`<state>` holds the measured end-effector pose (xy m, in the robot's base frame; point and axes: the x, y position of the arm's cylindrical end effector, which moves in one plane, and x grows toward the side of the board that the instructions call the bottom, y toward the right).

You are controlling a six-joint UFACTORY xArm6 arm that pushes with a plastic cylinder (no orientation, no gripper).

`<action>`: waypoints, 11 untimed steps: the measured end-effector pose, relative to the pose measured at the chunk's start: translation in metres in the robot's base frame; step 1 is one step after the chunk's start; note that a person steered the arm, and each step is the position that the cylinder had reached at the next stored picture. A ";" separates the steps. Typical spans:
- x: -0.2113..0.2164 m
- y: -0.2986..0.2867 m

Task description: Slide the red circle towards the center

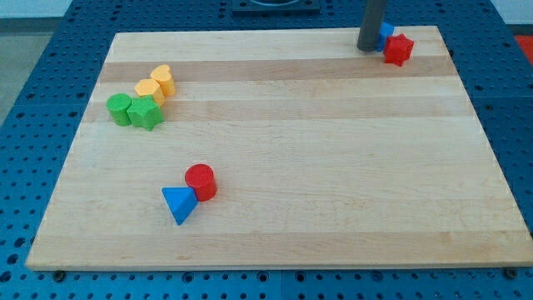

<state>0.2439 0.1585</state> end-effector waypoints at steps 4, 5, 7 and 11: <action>0.064 -0.085; 0.090 -0.119; 0.134 -0.169; 0.181 -0.240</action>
<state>0.4251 -0.0811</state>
